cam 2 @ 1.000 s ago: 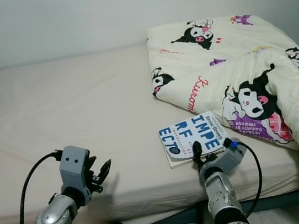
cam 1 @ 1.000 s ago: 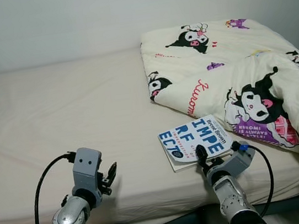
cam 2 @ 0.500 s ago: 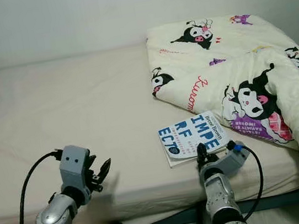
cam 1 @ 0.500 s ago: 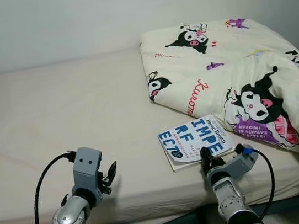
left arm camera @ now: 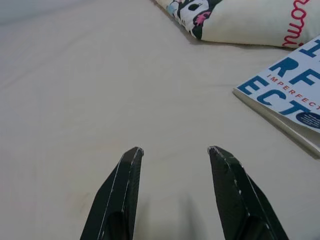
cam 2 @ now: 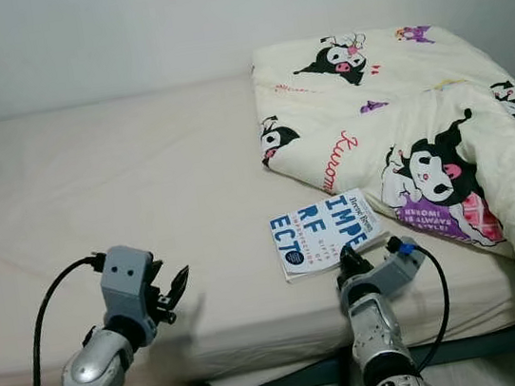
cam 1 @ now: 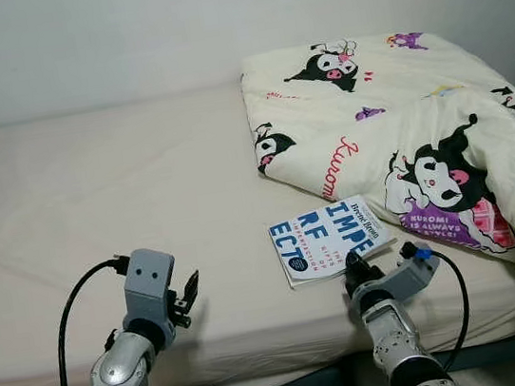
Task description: Clean up the room
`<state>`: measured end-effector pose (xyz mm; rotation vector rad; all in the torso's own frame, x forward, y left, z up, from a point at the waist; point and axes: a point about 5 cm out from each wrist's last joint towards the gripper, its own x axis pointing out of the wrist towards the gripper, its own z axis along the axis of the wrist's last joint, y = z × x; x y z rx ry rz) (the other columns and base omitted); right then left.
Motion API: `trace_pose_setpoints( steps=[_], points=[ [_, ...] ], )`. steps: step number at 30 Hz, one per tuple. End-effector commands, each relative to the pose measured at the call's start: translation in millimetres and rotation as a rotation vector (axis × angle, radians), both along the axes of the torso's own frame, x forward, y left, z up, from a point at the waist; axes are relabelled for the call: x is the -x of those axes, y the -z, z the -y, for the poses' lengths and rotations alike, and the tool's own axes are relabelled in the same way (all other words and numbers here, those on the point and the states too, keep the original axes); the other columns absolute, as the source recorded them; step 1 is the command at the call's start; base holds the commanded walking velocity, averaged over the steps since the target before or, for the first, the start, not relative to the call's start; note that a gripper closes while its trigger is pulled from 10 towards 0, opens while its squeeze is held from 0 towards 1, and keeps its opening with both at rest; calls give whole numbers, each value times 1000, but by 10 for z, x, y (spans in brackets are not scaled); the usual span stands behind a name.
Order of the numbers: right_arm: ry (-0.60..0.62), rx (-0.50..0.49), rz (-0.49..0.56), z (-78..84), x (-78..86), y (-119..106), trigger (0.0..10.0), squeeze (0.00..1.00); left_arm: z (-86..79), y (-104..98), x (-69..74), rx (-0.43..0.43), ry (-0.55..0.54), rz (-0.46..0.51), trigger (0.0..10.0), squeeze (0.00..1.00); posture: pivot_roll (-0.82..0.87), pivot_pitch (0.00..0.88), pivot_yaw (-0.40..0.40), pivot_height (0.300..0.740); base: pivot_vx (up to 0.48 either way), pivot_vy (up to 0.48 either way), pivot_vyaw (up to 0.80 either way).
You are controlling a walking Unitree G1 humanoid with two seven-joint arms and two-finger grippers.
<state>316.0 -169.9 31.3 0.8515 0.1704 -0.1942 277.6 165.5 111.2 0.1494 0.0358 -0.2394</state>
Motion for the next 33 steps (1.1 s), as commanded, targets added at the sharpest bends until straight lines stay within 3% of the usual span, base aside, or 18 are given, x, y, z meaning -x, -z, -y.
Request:
trace_pose_setpoints(
  steps=[1,7,11,12,13,14,16,17,19,20,21,24,25,26,33],
  points=[
    [-71,27,34,-96,-82,-91,0,0,-31,51,-5,-14,-20,-12,10000,0,58,82,7,570,0,0,0],
    [-169,73,134,-188,-224,-330,0,0,-70,30,-68,-10,-56,9,10000,0,40,54,-6,570,0,0,0],
    [-248,28,239,-313,-308,-573,0,0,-140,16,-99,7,-98,16,10000,0,32,43,-12,570,0,0,0],
    [-290,24,314,-376,-327,-744,0,0,-178,9,-111,29,-126,16,10000,0,28,36,-16,570,0,0,0],
    [-290,24,314,-376,-327,-744,0,0,-178,9,-111,29,-126,16,10000,0,28,36,-16,570,0,0,0],
    [-307,29,369,-403,-320,-881,3451,0,-220,5,-117,51,-160,14,10000,0,28,30,-23,570,0,0,0],
    [-307,29,369,-403,-320,-881,3451,0,-220,5,-117,51,-160,14,10000,0,28,30,-23,570,0,0,0],
    [-304,47,405,-391,-299,-970,10000,0,-265,11,-118,76,-199,5,10000,0,26,28,-24,570,0,0,0],
    [-291,88,424,-352,-275,-1011,10000,0,-304,25,-119,98,-232,-3,10000,0,26,28,-24,570,0,0,0],
    [-265,181,410,-275,-239,-998,10000,0,-335,51,-114,112,-258,-10,10000,0,21,23,-27,570,0,0,0],
    [-265,181,410,-275,-239,-998,10000,0,-335,51,-114,112,-258,-10,10000,0,21,23,-27,570,0,0,0],
    [-245,426,403,-214,-157,-967,10000,0,-290,74,-102,119,-260,-8,10000,0,11,18,-26,574,0,0,0],
    [-245,426,403,-214,-157,-967,10000,0,-290,74,-102,119,-260,-8,10000,0,11,18,-26,574,0,0,0],
    [-260,502,404,-242,-121,-954,10000,0,-272,78,-104,130,-268,-6,10000,0,11,18,-26,579,0,0,0],
    [-274,637,363,-311,-4,-892,10000,0,-224,91,-118,159,-277,-10,10000,0,8,10,-33,604,0,0,0]
  ],
)
